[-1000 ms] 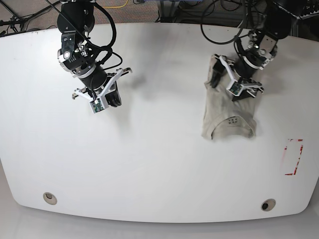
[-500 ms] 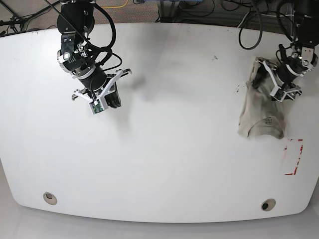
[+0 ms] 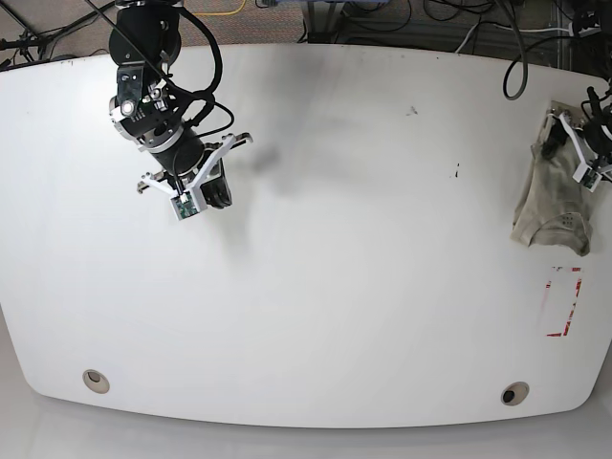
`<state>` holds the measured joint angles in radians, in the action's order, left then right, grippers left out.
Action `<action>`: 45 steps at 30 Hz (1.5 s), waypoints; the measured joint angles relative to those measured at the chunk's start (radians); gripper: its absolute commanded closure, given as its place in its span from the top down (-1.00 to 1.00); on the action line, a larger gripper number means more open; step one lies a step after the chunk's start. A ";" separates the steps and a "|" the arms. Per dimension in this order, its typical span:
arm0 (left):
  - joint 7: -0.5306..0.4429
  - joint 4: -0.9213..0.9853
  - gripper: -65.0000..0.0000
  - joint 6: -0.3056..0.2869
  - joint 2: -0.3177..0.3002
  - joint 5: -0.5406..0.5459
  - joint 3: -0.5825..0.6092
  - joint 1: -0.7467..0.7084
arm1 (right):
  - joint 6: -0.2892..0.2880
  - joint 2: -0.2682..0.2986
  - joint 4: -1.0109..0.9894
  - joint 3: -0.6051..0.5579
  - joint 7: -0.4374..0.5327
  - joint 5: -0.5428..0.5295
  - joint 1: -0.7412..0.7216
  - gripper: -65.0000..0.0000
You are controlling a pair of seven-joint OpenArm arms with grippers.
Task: Fold the T-shirt properly
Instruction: 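Drag the folded bundle with the left gripper to the table edge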
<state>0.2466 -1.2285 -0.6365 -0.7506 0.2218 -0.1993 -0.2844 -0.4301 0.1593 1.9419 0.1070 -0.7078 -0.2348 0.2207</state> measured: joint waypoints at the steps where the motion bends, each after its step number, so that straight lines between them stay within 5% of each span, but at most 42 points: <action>1: 0.002 0.009 0.43 -0.008 -0.008 -0.003 -0.011 -0.002 | 0.000 0.001 0.000 0.000 0.000 0.000 0.000 -0.87; 19: 0.071 0.031 0.43 -0.062 -0.077 -0.064 -0.093 -0.024 | 0.000 -0.001 0.000 0.000 0.000 0.003 0.011 -0.87; 34: 0.206 -0.213 0.43 -0.070 -0.087 0.080 -0.280 -0.036 | 0.000 0.000 0.000 0.000 0.000 0.003 0.011 -0.87; 45: 0.212 -0.193 0.43 -0.072 0.028 0.076 -0.304 0.058 | 0.000 -0.001 0.000 -0.002 0.000 -0.005 0.011 -0.87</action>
<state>0.4587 -1.4212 -0.7086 -0.7227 0.2974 -0.5030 -0.2264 -0.4305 0.1585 1.9419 0.1051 -0.7078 -0.2394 0.2314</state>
